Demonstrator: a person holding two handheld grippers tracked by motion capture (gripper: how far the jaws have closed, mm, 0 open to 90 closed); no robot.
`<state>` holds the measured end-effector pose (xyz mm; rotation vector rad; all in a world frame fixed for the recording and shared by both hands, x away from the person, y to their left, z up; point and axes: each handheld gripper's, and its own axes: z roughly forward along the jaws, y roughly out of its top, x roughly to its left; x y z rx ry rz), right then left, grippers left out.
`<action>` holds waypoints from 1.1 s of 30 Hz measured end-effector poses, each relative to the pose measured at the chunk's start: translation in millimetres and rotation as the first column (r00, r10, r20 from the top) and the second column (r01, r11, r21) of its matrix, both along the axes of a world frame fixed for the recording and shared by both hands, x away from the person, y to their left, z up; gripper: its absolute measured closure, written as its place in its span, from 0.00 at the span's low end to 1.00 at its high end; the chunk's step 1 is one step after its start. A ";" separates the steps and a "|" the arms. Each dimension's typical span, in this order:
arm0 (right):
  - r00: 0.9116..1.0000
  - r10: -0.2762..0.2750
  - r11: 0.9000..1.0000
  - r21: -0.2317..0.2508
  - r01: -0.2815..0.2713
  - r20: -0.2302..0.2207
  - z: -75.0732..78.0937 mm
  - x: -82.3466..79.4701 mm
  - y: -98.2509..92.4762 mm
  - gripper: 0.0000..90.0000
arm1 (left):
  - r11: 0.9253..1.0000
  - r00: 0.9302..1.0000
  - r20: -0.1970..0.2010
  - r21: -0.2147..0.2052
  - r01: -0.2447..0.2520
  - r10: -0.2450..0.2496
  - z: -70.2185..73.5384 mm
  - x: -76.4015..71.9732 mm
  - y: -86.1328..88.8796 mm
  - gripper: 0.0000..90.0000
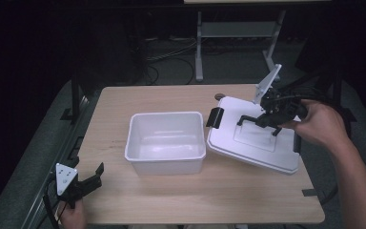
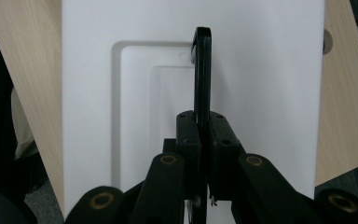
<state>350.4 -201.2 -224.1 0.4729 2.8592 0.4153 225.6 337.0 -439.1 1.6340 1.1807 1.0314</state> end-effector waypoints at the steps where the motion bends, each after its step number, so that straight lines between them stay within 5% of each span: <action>1: 1.000 0.008 1.000 -0.002 -0.008 0.004 1.9 0.3 3.4 0.94 | 1.000 1.000 0.000 -0.001 0.000 0.000 0.0 -0.1 0.2 0.15; 33: 0.980 0.197 0.980 -0.023 -0.197 0.007 17.8 16.9 115.9 0.94 | 1.000 1.000 0.000 -0.006 -0.002 0.002 -0.1 -0.4 1.6 0.15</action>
